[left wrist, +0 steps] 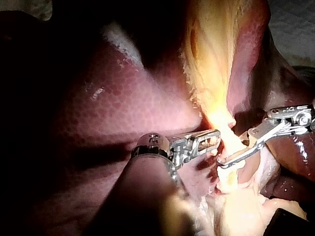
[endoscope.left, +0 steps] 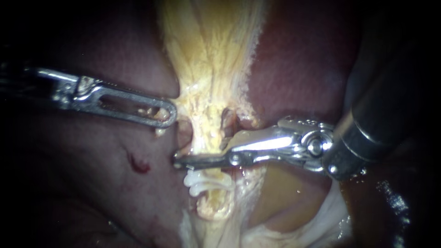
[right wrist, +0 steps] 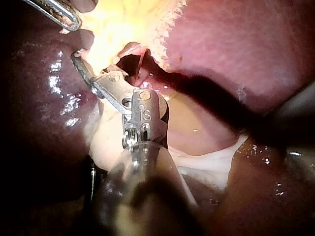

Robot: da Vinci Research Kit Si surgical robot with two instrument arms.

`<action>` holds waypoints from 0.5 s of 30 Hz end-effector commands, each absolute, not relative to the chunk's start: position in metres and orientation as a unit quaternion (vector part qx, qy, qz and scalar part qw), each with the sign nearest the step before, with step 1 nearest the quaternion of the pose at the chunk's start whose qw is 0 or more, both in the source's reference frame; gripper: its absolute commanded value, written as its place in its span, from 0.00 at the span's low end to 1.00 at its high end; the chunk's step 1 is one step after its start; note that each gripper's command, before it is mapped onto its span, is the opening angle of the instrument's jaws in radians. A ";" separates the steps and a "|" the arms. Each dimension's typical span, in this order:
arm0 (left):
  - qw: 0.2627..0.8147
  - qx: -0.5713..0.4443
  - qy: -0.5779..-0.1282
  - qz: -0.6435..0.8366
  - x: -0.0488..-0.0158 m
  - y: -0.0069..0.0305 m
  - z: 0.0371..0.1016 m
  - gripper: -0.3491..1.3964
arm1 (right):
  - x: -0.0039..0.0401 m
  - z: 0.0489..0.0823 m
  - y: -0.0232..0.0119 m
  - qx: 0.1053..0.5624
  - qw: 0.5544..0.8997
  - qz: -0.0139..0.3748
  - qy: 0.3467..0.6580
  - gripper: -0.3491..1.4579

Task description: Going back third clip left tube

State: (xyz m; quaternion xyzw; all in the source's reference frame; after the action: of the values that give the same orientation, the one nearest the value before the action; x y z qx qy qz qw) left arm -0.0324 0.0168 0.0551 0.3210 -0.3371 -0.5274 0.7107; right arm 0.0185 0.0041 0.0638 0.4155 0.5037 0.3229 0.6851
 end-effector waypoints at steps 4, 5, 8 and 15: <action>0.711 0.321 -0.337 -0.527 -0.0324 0.0168 0.0551 0.00 | 0.0185 0.0638 0.0040 0.414 0.685 0.324 0.504 0.00; 0.711 0.321 -0.337 -0.527 -0.0324 0.0168 0.0551 0.00 | 0.0185 0.0638 0.0040 0.414 0.685 0.324 0.504 0.00; 0.711 0.321 -0.337 -0.527 -0.0324 0.0168 0.0551 0.00 | 0.0187 0.0639 0.0038 0.416 0.679 0.318 0.515 0.15; 0.711 0.321 -0.337 -0.527 -0.0324 0.0169 0.0552 0.00 | 0.0209 0.0645 0.0034 0.377 0.687 0.294 0.547 0.47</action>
State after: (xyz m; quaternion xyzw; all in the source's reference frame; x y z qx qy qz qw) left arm -0.0323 0.0169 0.0551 0.3204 -0.3369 -0.5276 0.7109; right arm 0.0213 0.0033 0.0647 0.3666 0.5522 0.2844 0.6926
